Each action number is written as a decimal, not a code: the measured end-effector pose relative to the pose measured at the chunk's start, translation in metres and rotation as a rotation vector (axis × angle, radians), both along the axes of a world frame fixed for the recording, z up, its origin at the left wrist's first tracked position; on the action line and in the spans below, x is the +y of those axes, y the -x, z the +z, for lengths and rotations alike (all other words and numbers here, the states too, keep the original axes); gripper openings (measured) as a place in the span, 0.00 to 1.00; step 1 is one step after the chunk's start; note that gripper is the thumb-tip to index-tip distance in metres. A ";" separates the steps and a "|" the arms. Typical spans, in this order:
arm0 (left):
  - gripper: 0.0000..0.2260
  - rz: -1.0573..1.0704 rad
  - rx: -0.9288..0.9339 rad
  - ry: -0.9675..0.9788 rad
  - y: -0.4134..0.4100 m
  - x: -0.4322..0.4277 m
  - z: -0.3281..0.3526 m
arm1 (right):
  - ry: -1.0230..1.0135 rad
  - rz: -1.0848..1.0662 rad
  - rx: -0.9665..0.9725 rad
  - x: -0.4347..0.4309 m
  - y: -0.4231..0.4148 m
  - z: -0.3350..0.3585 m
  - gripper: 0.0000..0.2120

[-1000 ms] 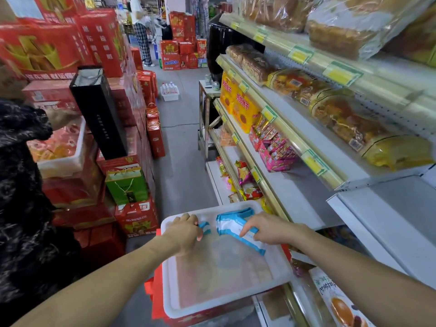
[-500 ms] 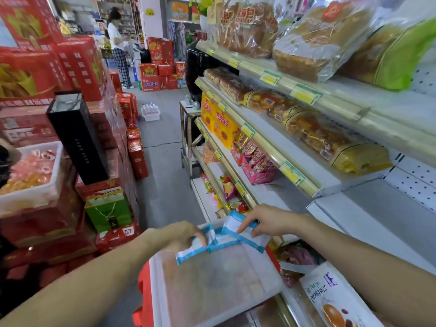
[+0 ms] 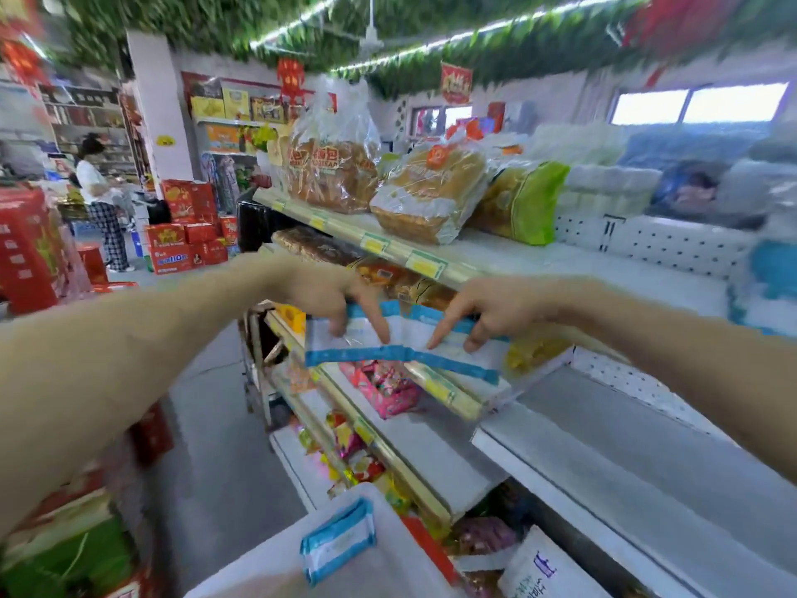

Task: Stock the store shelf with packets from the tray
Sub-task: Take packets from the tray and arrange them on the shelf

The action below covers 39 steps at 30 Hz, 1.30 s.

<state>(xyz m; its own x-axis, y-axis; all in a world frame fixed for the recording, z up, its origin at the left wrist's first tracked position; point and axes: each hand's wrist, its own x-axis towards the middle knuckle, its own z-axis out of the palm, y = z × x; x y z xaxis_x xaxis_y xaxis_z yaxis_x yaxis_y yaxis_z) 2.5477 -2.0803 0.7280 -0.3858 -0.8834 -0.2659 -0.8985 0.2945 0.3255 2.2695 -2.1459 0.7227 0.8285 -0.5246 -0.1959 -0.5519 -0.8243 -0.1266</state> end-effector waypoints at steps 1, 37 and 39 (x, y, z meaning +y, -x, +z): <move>0.28 -0.034 0.014 0.003 0.011 -0.006 0.014 | 0.003 -0.021 -0.014 0.005 0.014 0.017 0.22; 0.31 -0.739 0.067 0.243 0.362 -0.051 0.121 | -0.091 -0.960 -0.173 0.173 0.385 0.092 0.23; 0.30 -0.729 0.071 0.236 0.362 -0.052 0.120 | -0.059 -0.952 -0.170 0.172 0.388 0.088 0.23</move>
<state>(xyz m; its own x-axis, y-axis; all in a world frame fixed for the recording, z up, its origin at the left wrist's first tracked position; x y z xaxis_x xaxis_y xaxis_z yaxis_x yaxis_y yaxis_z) 2.1854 -2.1326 0.8480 -0.9015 -0.4292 -0.0546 -0.4297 0.8733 0.2297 1.8820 -1.9741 0.8110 0.0816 -0.9837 -0.1602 -0.9555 -0.0314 -0.2935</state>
